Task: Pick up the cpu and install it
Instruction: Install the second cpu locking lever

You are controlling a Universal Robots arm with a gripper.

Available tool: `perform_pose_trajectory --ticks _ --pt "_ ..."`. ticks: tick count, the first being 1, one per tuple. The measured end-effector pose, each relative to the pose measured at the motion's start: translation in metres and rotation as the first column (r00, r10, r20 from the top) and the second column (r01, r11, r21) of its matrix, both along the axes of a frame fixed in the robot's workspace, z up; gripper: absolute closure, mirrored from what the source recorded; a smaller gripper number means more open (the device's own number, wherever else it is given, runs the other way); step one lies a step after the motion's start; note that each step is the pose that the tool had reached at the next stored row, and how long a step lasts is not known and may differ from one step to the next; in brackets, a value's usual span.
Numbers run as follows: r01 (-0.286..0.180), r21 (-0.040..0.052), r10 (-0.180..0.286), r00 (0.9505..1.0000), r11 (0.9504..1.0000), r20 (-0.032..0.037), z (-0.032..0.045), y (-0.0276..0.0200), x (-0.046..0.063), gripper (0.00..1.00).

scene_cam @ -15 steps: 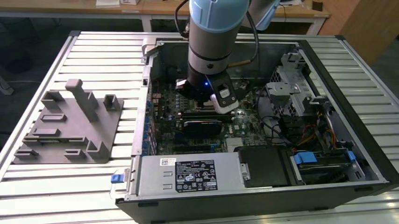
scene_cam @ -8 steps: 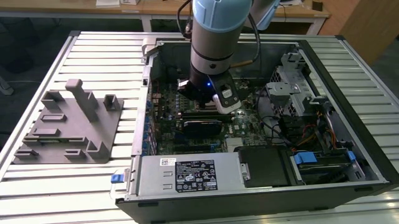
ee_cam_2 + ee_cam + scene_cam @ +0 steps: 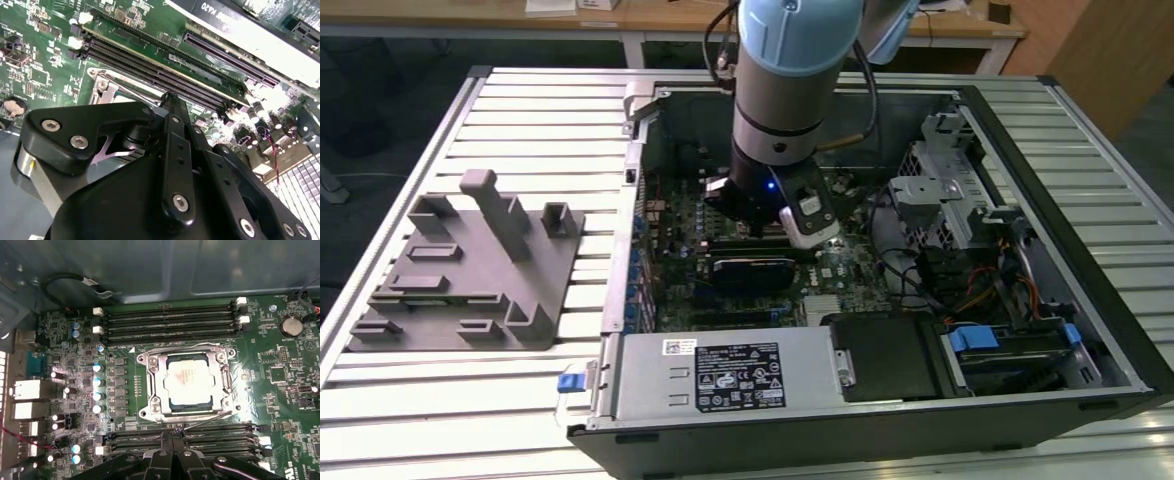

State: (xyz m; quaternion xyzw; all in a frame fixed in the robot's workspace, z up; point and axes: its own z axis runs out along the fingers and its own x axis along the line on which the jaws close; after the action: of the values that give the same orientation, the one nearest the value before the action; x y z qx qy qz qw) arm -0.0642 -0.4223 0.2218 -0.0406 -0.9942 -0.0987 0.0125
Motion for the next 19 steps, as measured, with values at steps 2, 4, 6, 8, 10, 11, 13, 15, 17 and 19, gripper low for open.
perform_pose_trajectory --ticks 2,4,6,8,10,11,13,15,17,19 --pt "0.0 0.0006 0.0 1.0 1.0 -0.0001 -0.0014 0.0 0.0 0.89" --pt "0.0 0.0011 0.0 1.0 1.0 0.0 -0.0026 0.0 -0.001 0.89" --pt "0.0 0.0013 0.0 1.0 1.0 -0.0001 -0.0037 0.0 -0.002 0.89" --pt "0.0 0.0014 0.0 1.0 1.0 0.0002 -0.0047 0.0 -0.005 0.89" --pt "0.0 0.0021 0.0 1.0 1.0 0.0008 -0.0056 0.0 -0.009 0.89" --pt "0.0 0.0021 0.0 1.0 1.0 0.001 -0.0058 0.0001 -0.009 0.89" --pt "0.0 0.002 0.0 1.0 1.0 0.0009 -0.006 0.0 -0.009 0.89" --pt "0.0 0.0051 0.0 1.0 1.0 0.0008 -0.0073 -0.0001 -0.01 0.89" --pt "0.0 0.0145 0.0 1.0 0.9999 0.0009 -0.009 -0.0003 -0.01 0.89" --pt "0.0 0.0209 0.0 1.0 0.9998 0.0009 -0.0103 -0.0008 -0.011 0.89"
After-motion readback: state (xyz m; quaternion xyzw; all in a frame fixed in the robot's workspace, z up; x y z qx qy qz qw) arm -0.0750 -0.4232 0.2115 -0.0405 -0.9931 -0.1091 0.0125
